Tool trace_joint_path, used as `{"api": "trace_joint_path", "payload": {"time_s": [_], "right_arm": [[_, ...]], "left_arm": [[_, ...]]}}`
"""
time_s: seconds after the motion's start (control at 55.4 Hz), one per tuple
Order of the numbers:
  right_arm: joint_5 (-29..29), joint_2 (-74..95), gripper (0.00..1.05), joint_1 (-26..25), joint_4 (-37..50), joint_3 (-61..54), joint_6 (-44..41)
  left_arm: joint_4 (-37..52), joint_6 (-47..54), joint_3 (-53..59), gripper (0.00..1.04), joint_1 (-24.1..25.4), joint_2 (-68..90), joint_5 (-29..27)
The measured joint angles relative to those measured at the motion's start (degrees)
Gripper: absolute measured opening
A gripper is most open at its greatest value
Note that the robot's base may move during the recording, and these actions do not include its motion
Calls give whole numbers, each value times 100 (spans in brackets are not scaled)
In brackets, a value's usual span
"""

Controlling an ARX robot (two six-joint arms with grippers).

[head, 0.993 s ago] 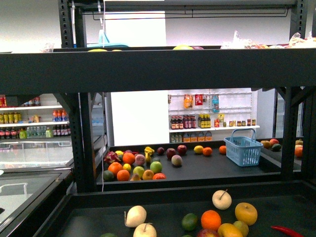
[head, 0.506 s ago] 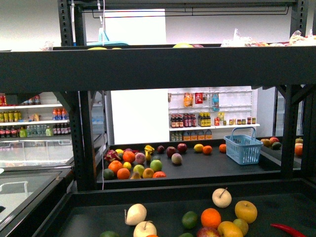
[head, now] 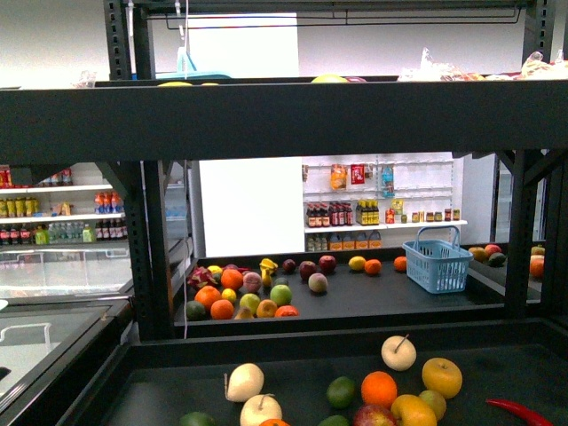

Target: Pick lemon from shelf

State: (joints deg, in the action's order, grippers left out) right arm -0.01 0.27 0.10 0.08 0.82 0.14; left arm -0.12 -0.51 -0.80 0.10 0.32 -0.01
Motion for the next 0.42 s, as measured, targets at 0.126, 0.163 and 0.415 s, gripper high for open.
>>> {"api": "trace_joint_path", "payload": {"time_s": [0.126, 0.163, 0.415], "right_arm": [[0, 0, 97, 0, 0, 0, 0], [0, 0, 97, 0, 0, 0, 0], [0, 0, 97, 0, 0, 0, 0]], "left_arm": [[0, 0, 0, 97, 0, 0, 0], [0, 0, 0, 97, 0, 0, 2], [0, 0, 0, 97, 0, 0, 2]]}}
